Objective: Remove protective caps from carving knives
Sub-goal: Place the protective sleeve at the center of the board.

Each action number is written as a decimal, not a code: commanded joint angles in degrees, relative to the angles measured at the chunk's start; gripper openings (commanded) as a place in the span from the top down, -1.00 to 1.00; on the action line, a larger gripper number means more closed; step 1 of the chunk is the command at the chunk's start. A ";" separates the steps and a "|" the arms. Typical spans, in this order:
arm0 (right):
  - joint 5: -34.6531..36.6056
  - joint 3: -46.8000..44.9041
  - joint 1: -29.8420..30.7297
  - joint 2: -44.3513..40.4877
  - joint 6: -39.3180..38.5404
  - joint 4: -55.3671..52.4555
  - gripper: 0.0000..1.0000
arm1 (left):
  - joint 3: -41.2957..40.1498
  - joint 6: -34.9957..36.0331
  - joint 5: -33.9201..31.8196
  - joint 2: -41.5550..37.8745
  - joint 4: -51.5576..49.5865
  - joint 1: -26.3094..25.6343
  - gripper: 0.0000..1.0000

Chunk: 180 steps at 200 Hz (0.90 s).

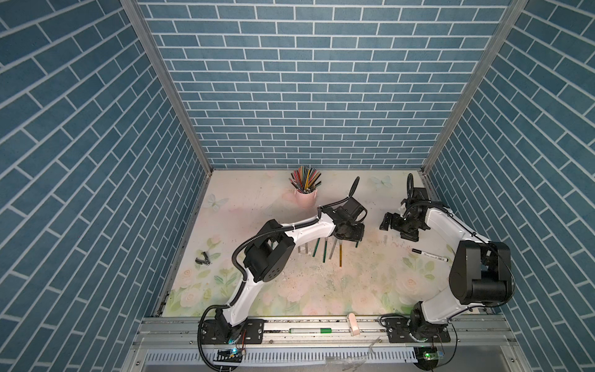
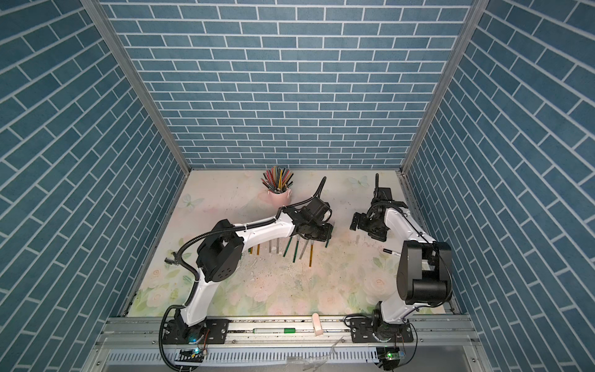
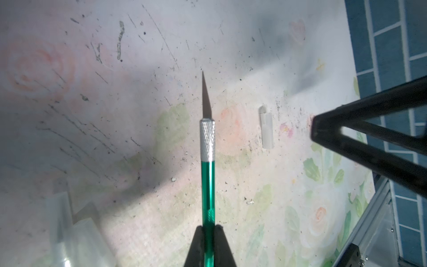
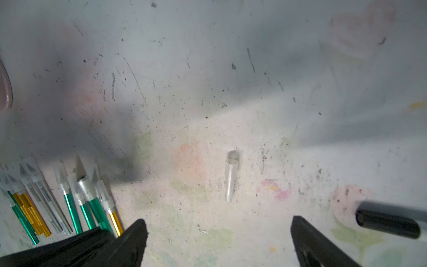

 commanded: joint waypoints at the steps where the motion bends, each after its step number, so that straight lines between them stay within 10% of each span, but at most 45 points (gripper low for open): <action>1: -1.18 -1.28 -1.40 -2.99 -0.41 -2.18 -0.96 | 2.80 -1.60 -2.31 1.36 0.11 -1.04 0.97; 180: -5.73 -5.99 -5.30 -8.87 -1.97 -2.62 -0.97 | 11.00 -9.55 -11.16 9.38 -6.75 -4.38 0.83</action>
